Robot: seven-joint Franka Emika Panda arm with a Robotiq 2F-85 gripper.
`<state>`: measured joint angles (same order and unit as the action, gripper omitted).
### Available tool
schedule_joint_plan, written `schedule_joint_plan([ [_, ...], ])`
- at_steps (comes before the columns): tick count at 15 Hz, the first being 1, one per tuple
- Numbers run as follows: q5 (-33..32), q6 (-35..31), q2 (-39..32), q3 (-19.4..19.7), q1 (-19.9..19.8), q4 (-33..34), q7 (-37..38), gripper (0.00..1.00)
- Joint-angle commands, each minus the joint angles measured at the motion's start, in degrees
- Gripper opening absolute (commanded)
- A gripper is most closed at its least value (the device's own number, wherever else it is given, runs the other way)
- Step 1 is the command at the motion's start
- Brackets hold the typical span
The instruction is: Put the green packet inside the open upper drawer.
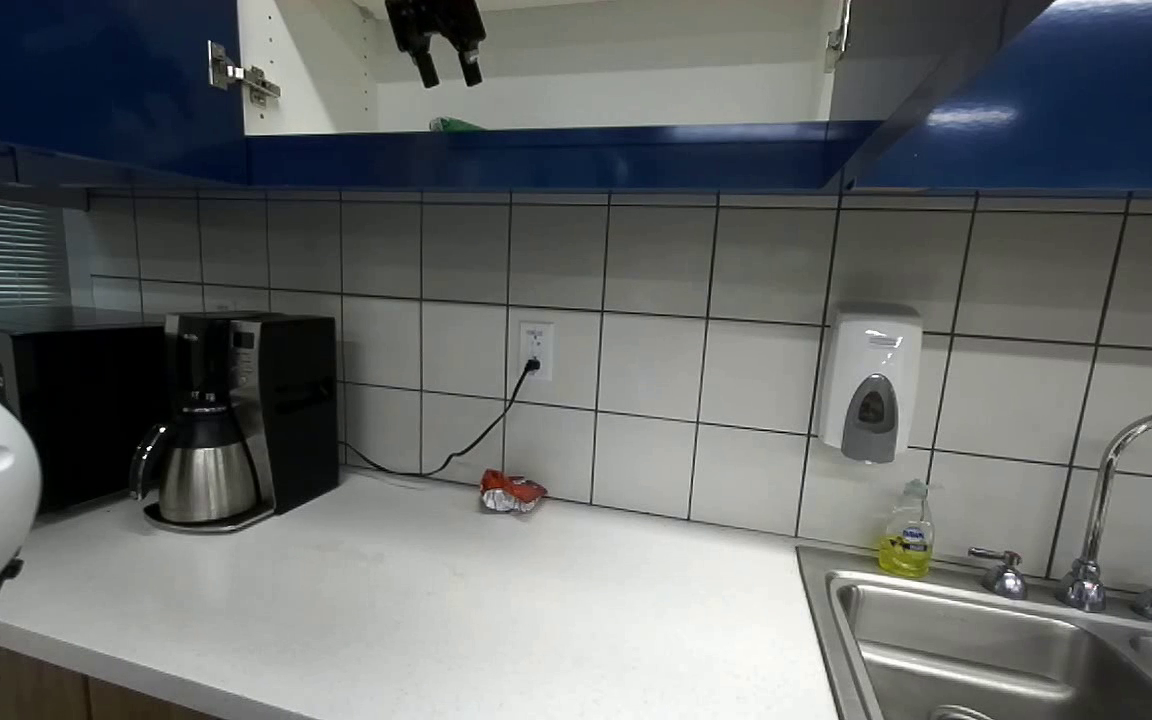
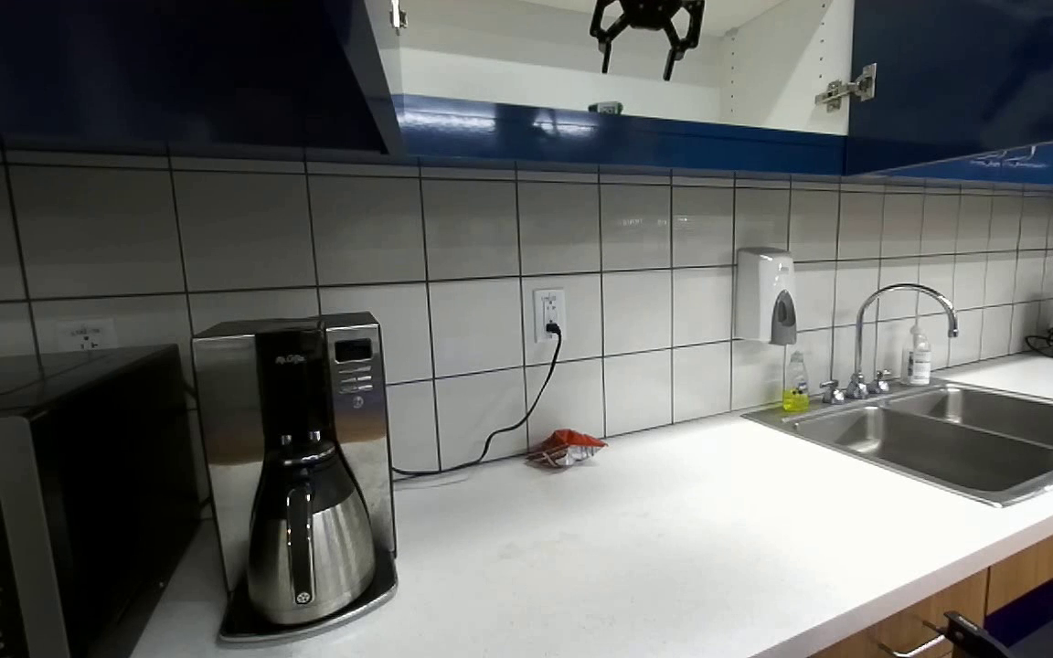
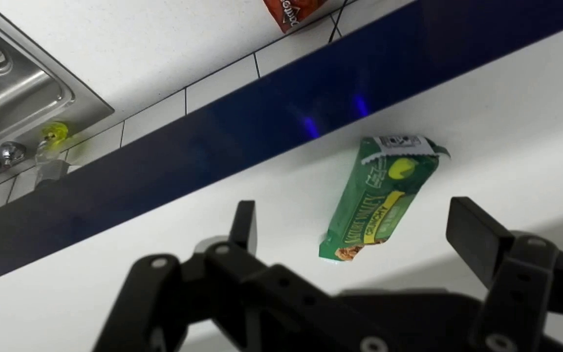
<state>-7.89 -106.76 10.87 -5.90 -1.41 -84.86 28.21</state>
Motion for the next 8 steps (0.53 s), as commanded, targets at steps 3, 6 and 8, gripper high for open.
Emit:
schedule_joint_plan([
  [3, 1.1, -8.2, 11.8, 0.7, 0.4, -17.9, -2.4, 1.0],
  [6, 1.2, -12.5, 17.2, 0.7, 0.3, -26.9, -3.5, 1.0],
  [8, 1.4, -14.7, 20.2, 0.7, 0.2, -32.4, -4.5, 1.0],
])
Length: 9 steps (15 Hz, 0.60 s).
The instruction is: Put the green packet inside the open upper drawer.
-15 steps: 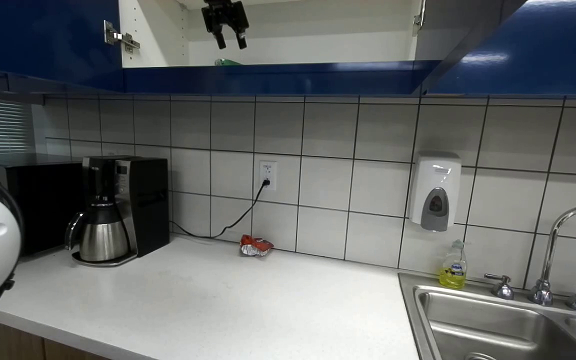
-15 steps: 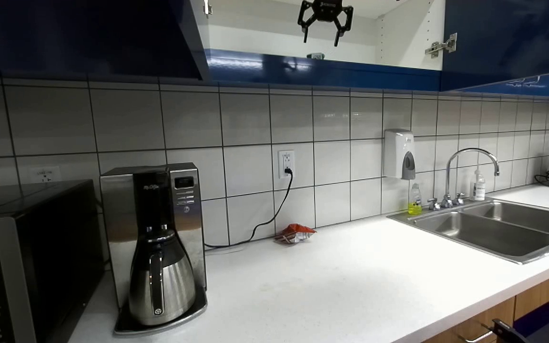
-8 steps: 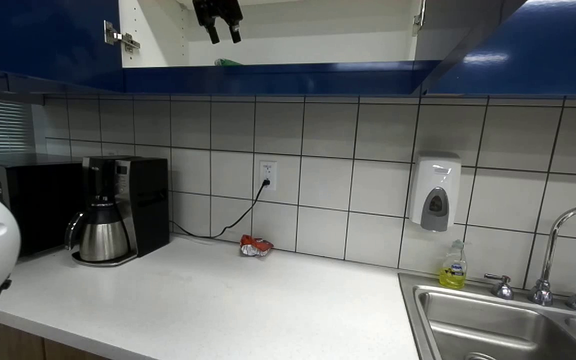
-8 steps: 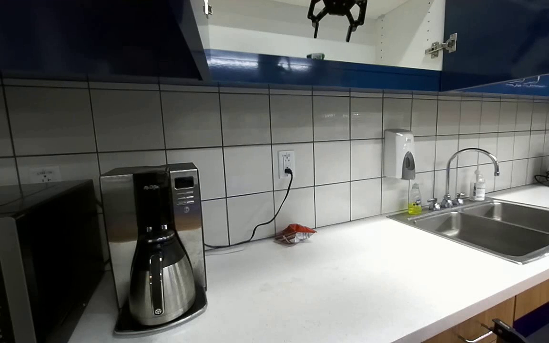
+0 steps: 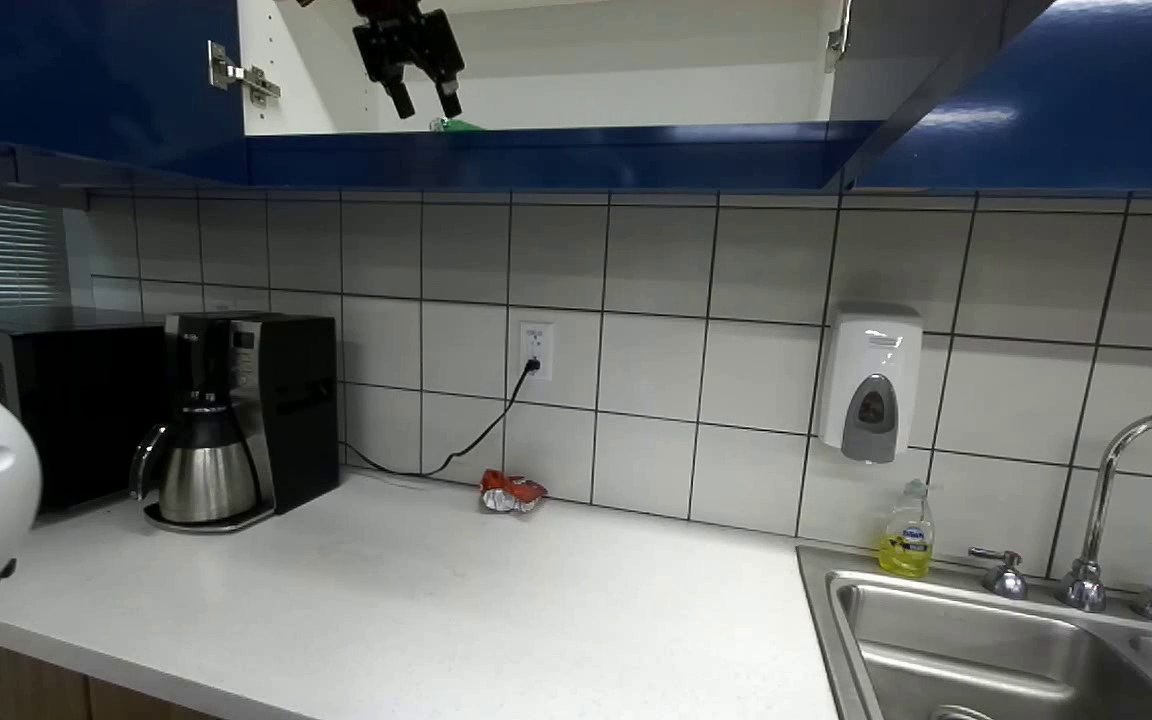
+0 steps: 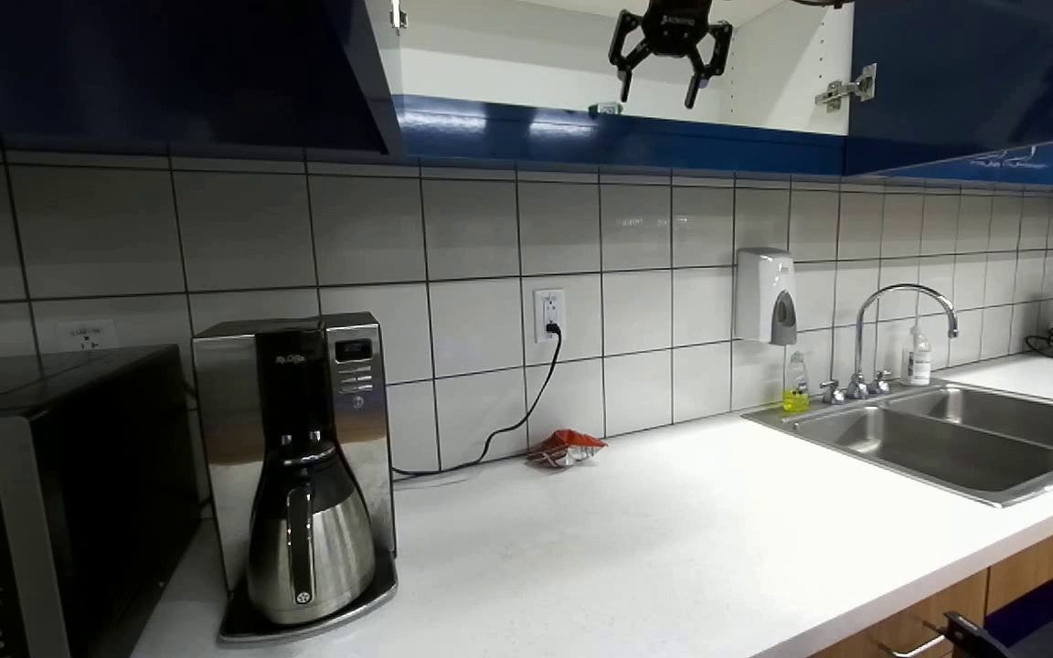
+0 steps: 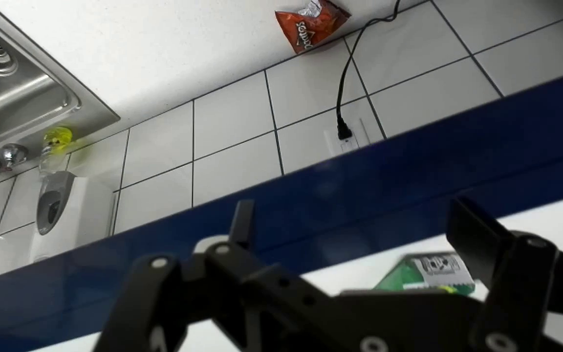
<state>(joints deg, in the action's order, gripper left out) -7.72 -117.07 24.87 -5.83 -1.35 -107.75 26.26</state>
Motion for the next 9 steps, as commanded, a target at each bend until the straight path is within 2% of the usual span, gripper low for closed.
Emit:
schedule_joint_plan([
  [1, 1.3, -5.5, 7.6, 0.6, 0.1, -12.1, -2.8, 1.0],
  [5, 3.1, -9.0, 11.2, 1.5, 0.3, -22.0, -5.2, 1.0],
  [9, 5.3, -11.7, 10.8, 3.0, 0.3, -30.2, -8.9, 1.0],
])
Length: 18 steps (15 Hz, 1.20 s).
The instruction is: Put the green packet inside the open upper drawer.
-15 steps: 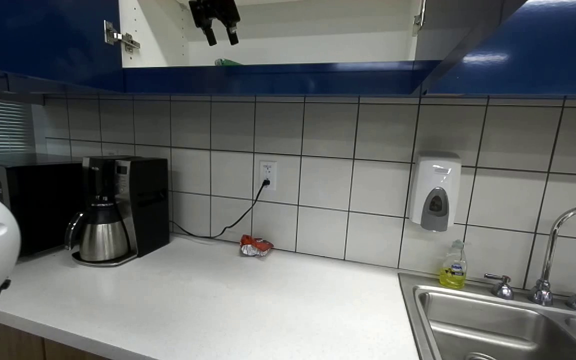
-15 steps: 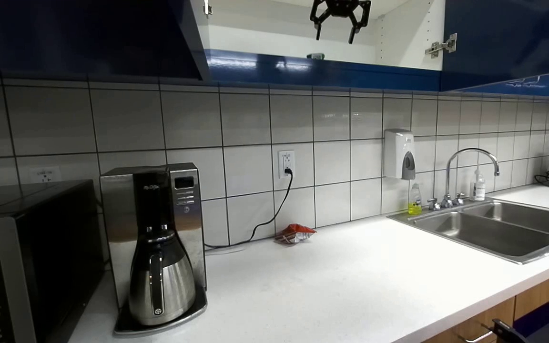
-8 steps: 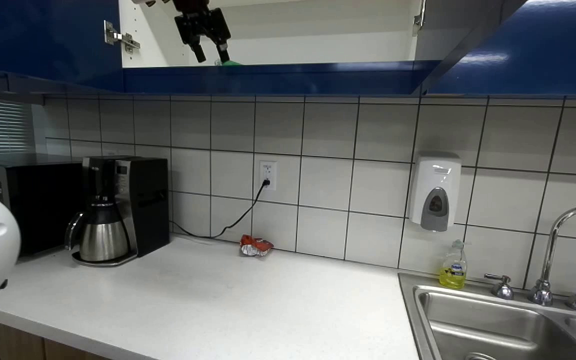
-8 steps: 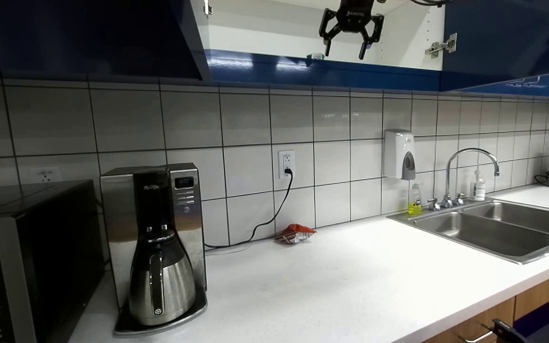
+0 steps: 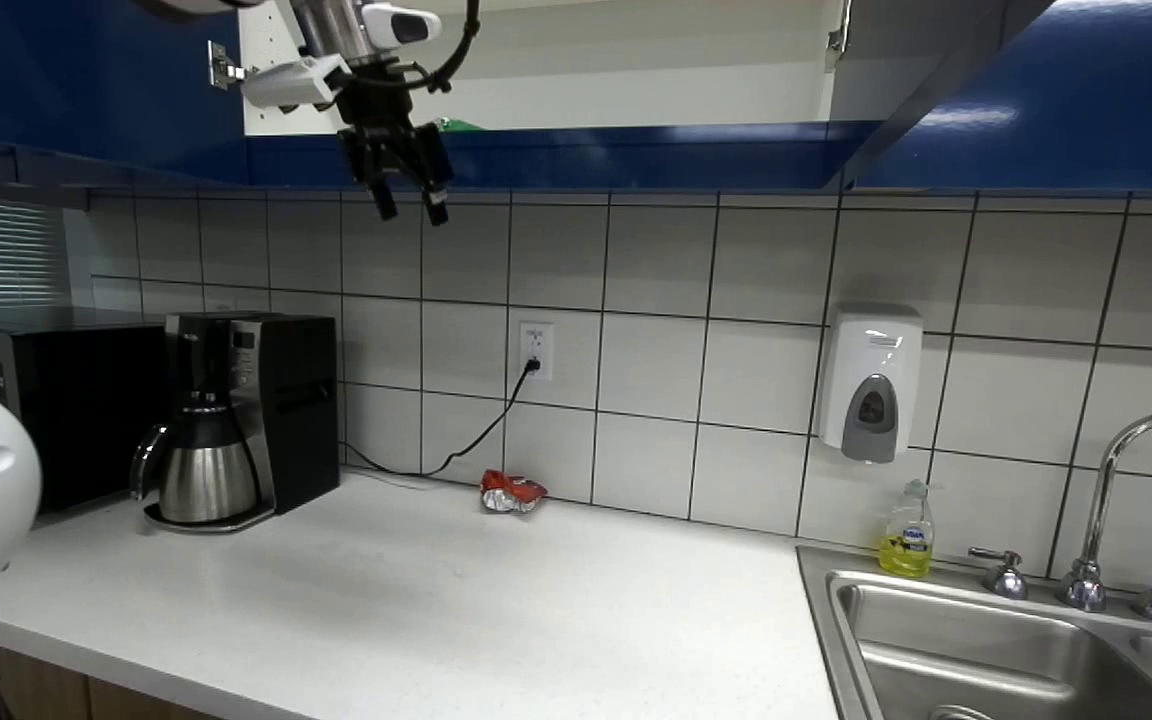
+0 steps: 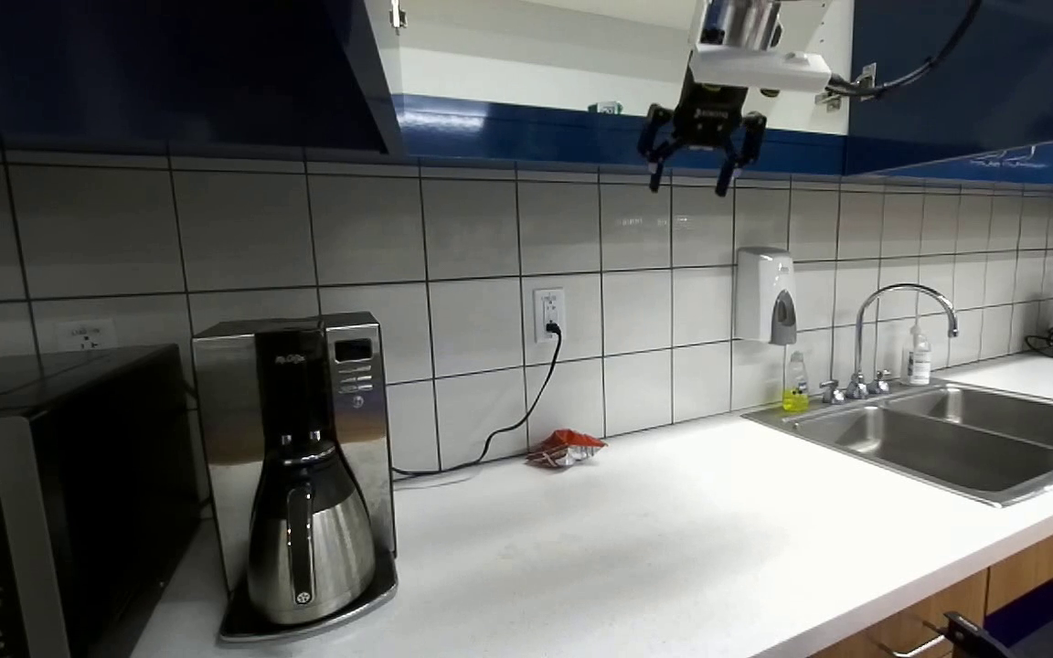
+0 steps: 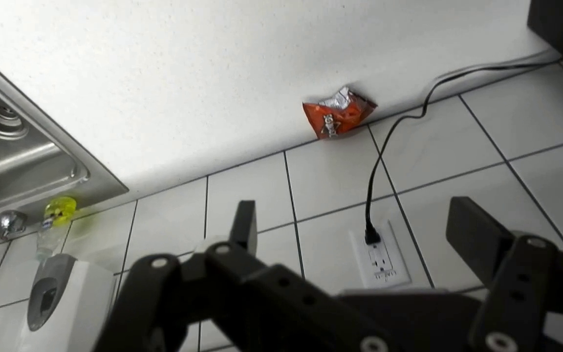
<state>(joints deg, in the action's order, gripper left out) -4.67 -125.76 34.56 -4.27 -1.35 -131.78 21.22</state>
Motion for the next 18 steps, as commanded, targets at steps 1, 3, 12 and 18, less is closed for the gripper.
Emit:
schedule_joint_plan([
  [1, 2.8, -3.6, 0.4, 1.8, 0.4, -8.0, -4.8, 1.0],
  [3, 4.1, -4.9, -1.4, 2.7, 0.6, -11.4, -7.0, 1.0],
  [12, 2.7, -6.5, -16.0, 3.9, 0.6, -19.1, -19.1, 1.0],
  [18, -2.8, -10.3, -22.9, 3.3, 0.4, -21.2, -23.1, 1.0],
])
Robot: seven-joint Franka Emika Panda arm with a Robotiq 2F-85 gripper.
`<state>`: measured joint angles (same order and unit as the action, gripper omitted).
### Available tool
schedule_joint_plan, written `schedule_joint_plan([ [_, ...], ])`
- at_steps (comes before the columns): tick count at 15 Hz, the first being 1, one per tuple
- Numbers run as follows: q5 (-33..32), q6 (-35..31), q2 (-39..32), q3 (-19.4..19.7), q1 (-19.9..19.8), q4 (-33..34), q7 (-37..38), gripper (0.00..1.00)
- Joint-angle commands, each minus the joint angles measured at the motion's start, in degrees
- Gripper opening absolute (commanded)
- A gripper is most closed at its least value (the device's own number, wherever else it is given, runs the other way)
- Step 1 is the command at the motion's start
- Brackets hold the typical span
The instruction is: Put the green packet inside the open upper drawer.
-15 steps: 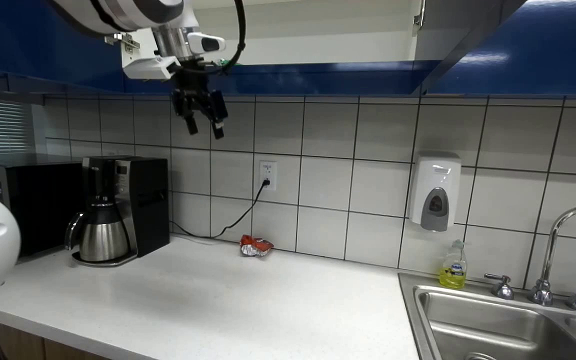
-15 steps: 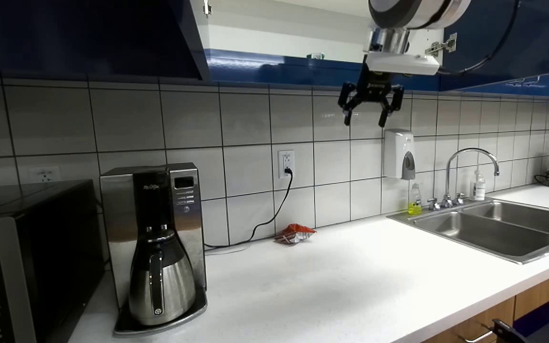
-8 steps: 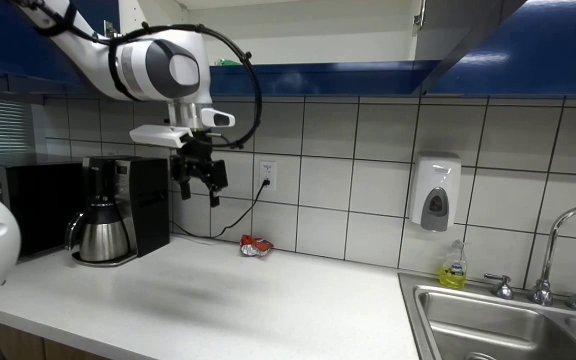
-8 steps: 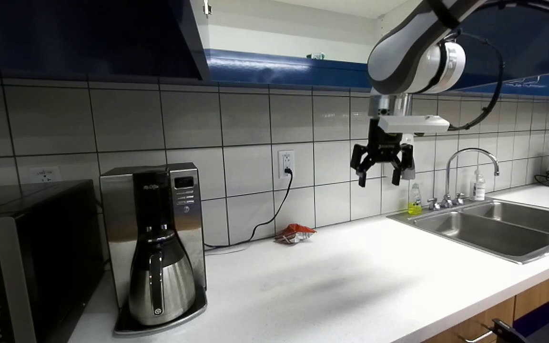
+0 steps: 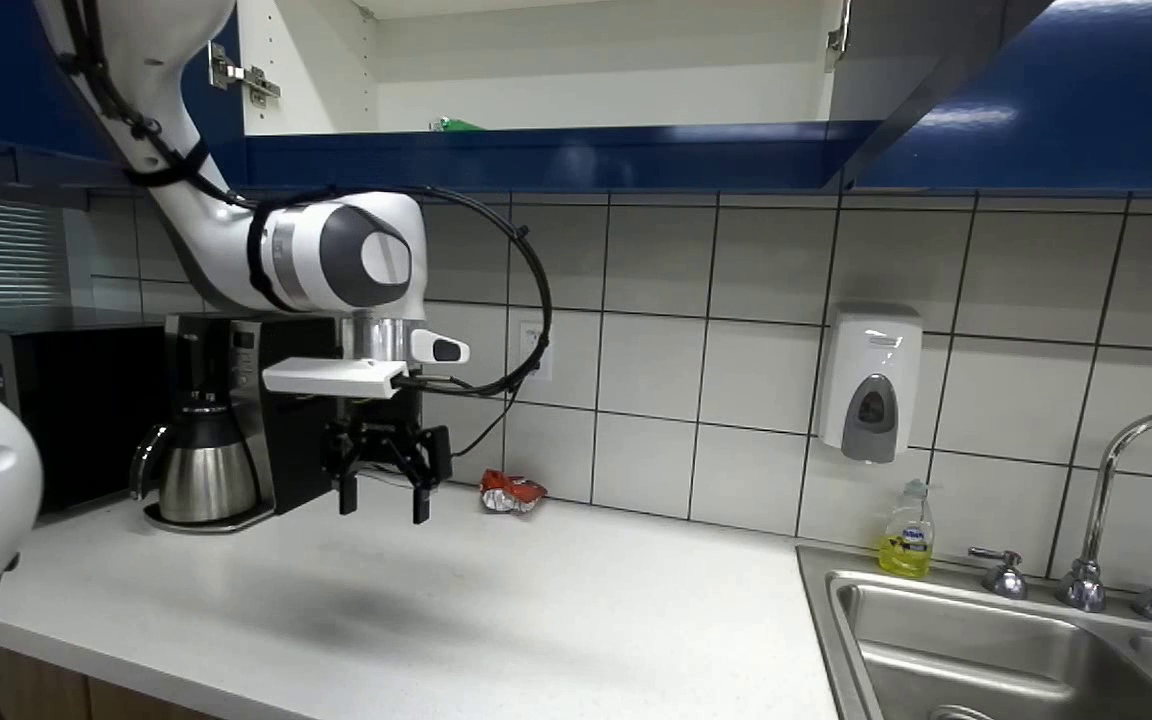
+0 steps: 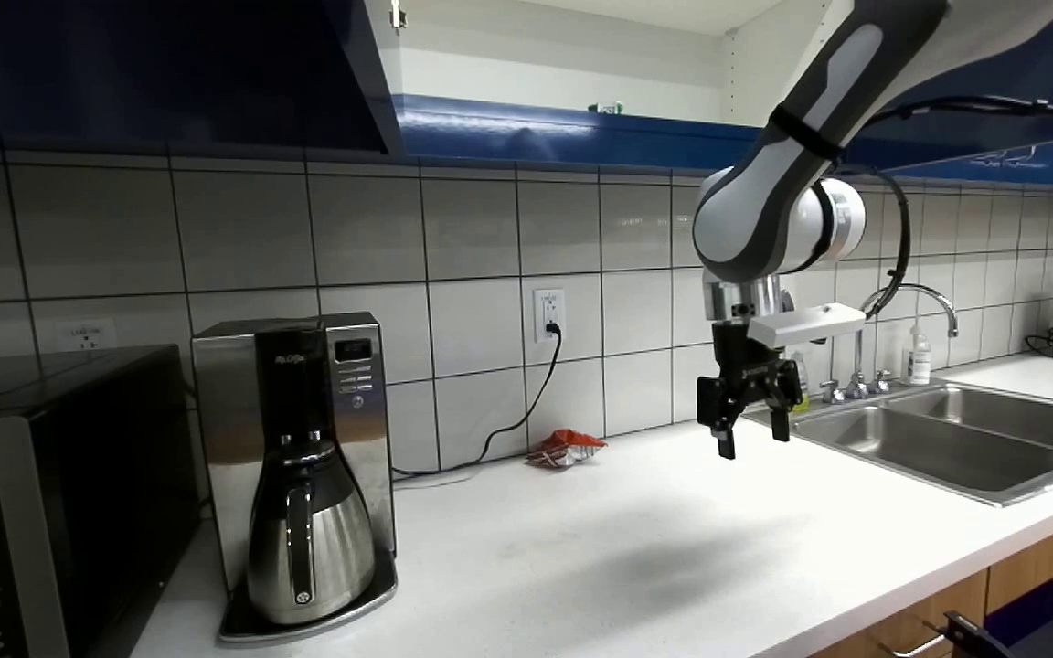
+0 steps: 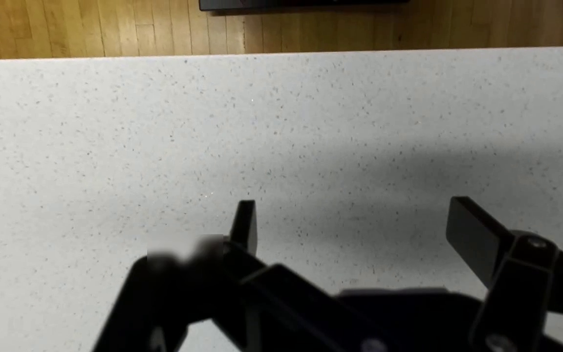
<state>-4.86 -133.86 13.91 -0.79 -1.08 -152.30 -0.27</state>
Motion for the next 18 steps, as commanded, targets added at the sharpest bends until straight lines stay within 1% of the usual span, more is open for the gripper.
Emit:
schedule_joint_plan([
  [1, -3.5, -2.9, -3.1, -0.2, 0.2, -0.9, -1.3, 1.0],
  [2, -1.9, -1.2, -1.9, 0.1, 0.2, -0.4, -0.3, 1.0],
  [5, -2.6, -2.1, -3.6, 0.1, 0.4, -0.6, -0.4, 1.0],
  [18, -2.6, -2.3, -3.7, 0.1, 0.4, -0.6, -0.5, 1.0],
])
